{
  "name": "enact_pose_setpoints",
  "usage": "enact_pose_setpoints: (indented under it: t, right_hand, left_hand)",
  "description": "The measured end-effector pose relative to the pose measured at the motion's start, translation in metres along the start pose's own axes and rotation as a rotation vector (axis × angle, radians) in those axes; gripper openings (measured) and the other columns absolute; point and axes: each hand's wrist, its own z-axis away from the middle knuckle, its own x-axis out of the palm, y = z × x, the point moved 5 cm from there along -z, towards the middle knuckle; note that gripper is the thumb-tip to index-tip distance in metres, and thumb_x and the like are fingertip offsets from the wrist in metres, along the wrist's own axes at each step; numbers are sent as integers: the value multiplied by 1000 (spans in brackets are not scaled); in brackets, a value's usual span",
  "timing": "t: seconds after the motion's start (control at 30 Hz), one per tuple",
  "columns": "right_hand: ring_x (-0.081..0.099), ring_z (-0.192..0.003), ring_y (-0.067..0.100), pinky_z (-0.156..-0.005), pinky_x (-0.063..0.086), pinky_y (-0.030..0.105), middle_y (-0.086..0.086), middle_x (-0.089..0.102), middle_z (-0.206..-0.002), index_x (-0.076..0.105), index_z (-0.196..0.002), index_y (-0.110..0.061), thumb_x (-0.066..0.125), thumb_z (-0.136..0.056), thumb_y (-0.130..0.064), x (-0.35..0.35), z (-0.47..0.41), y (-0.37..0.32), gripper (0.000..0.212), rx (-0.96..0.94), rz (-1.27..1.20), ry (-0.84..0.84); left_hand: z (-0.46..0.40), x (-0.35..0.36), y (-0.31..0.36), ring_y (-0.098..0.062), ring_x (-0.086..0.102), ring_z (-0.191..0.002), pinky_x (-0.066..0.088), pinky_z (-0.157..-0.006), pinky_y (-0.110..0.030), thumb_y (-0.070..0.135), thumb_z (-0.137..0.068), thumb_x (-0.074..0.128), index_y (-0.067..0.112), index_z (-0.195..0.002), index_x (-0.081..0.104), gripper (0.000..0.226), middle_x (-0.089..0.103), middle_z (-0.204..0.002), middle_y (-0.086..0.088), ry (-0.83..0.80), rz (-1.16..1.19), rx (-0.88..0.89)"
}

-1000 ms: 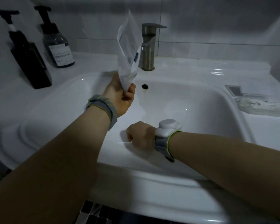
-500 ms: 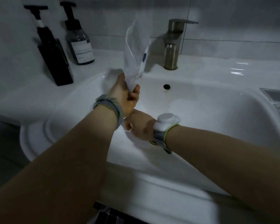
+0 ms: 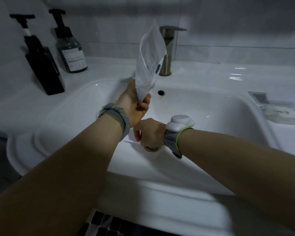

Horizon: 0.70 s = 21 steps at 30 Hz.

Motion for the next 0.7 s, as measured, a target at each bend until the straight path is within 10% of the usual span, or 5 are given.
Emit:
enact_pose_setpoints:
  t: [0.23, 0.57, 0.7]
  right_hand:
    - [71, -76, 16, -69, 57, 22, 3, 75, -90, 75, -97, -15, 64, -78, -4, -53, 93, 65, 24, 86, -148, 55]
    - [67, -67, 16, -67, 57, 22, 11, 74, -84, 76, -89, -13, 63, -78, 6, -142, 229, 175, 25, 270, -353, 560]
    - [54, -53, 9, -40, 37, 5, 5, 67, -67, 77, -84, -14, 54, -78, 6, -147, 256, 210, 31, 381, -406, 725]
  left_hand:
    - [17, 63, -17, -5, 46, -37, 31, -31, -12, 33, -104, 39, 15, -78, 51, 34, 50, -62, -1, -47, 25, 12]
    - [26, 102, -91, -3, 40, -43, 29, -31, -12, 41, -102, 40, 16, -86, 52, 32, 41, -68, 2, 10, 43, 9]
    - [30, 142, -108, -4, 38, -48, 29, -32, -11, 44, -103, 39, 15, -88, 54, 35, 44, -68, 1, -32, -24, -23]
